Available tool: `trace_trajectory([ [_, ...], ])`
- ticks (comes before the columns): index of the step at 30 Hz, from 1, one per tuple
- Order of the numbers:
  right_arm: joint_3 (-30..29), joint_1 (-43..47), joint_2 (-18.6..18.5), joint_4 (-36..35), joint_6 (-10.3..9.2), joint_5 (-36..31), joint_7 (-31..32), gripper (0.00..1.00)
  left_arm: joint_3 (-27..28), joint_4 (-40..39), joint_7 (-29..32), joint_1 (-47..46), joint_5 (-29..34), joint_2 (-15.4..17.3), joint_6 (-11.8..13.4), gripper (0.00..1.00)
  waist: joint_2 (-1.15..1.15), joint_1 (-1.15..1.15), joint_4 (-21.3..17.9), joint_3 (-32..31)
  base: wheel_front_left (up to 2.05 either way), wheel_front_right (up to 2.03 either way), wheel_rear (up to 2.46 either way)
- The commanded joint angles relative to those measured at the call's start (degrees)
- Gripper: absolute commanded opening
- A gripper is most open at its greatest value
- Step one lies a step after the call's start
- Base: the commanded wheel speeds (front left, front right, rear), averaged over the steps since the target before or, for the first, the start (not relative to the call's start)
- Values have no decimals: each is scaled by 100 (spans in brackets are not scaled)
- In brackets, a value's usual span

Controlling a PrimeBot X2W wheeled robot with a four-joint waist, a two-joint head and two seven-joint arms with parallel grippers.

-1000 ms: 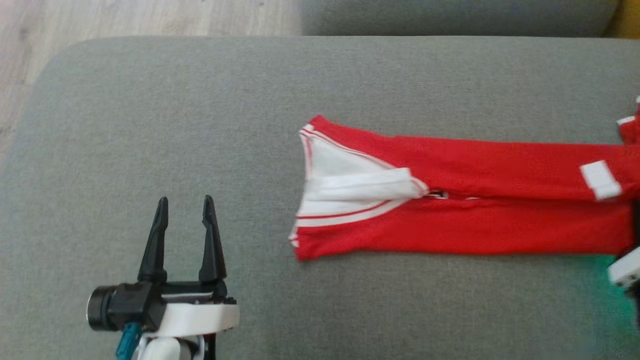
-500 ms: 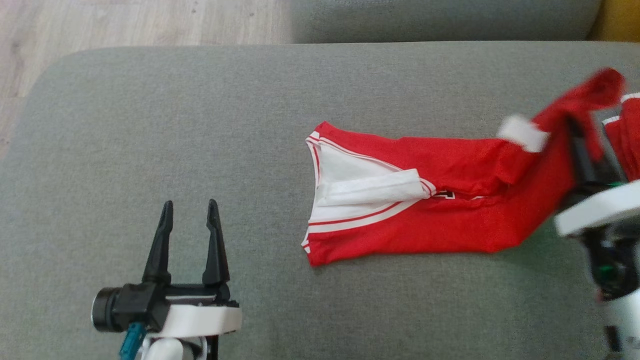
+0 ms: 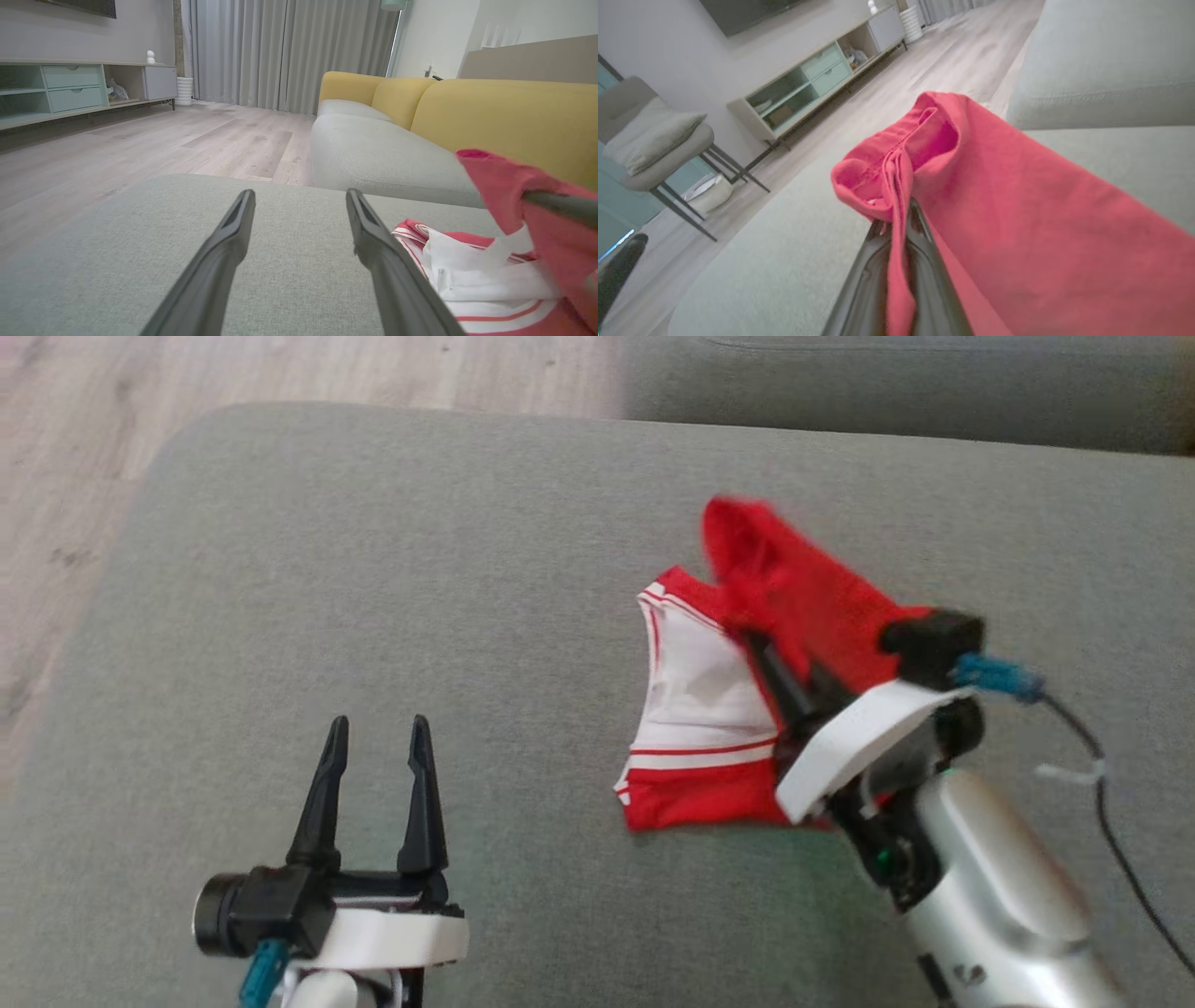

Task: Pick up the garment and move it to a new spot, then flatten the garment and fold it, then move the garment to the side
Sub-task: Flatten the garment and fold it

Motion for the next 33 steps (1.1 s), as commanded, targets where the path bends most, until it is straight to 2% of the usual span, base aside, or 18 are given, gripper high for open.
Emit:
trace_trajectory([
  [1, 244, -210, 133, 43, 39, -34, -4, 0, 147, -158, -46, -159, -38, -11, 0, 100, 0, 0, 138, -10, 0, 0, 0],
  [4, 511, -203, 211, 450, 39, -29, -47, 0, 145, -146, -46, -135, -63, -11, 5, 100, 0, 0, 227, -14, 0, 0, 0],
  [5, 581, -195, 237, 573, 39, -5, -62, 41, 141, -144, -46, -130, -71, -11, 7, 100, 0, 0, 246, -17, 0, 0, 0],
  [6, 633, -196, 261, 674, 39, 9, -110, 90, 138, -142, -46, -125, -77, -11, 11, 100, 0, 0, 259, -21, 0, 0, 0],
  [7, 633, -196, 261, 674, 39, 9, -110, 90, 138, -142, -46, -125, -77, -11, 11, 100, 0, 0, 259, -21, 0, 0, 0],
  [8, 718, -206, 306, 811, 39, 84, -215, 100, 136, -137, -46, -121, -89, -11, 18, 100, 0, 0, 273, -28, 0, 0, 0],
  [14, 666, -290, 305, 753, 39, 320, -667, 100, 184, -130, -46, -54, -105, -11, 56, 100, 0, 0, 158, -160, 0, 0, 0],
  [25, 15, 323, -611, 275, 39, 392, -1923, 100, 373, -122, -46, 279, -93, -11, 4, 100, 0, 0, -383, -802, 0, 0, 0],
  [30, -448, 941, -832, -9, 39, 87, -2250, 100, 417, -200, -46, 419, -47, -11, -24, 100, 0, 0, -530, -989, 0, 0, 0],
  [33, -806, 1394, -758, -399, 39, -305, -2258, 100, 429, -308, -46, 535, -47, -11, -10, 100, 0, 0, -607, -1069, 0, 0, 0],
])
